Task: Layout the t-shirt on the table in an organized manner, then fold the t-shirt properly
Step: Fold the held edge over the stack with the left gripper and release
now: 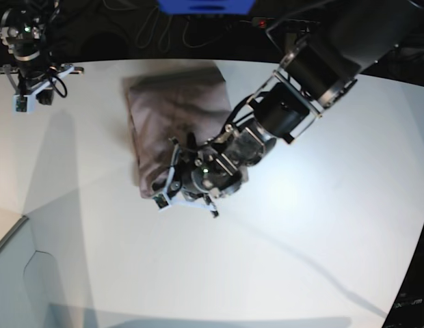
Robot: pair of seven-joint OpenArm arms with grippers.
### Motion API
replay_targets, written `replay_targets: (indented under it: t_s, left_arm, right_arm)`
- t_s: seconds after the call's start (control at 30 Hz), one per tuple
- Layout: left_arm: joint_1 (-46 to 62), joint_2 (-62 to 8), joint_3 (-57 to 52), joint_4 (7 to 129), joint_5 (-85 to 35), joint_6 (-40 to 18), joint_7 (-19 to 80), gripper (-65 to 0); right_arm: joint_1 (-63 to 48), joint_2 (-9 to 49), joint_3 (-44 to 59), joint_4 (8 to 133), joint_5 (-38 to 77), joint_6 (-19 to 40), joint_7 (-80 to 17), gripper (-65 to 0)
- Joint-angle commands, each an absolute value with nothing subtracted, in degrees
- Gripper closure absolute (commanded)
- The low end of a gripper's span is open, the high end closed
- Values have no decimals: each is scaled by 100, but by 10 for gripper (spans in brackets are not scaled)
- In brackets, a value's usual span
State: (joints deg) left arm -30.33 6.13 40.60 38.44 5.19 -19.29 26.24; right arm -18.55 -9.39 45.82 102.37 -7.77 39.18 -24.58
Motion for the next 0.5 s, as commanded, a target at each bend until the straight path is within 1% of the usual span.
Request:
replay_targets:
  t_s: [0.0,0.2,0.47]
  left_arm:
    - [-3099,734,4066,3811,637,-1974,2624,0]
    - [-3108,900,4092,3802,1270,-1982,2440,0]
    - [-3108,900,4075,3837,1314,-1982,2431,0]
  right_arm:
    - [-1798,-900,4681,10325,-690,4000,-2290,-30]
    - [-1719,-900,4840,10316,-690,4000,-2290,-30]
    - [-1710,-900,4822,10316,-690,4000,-2290,-30]
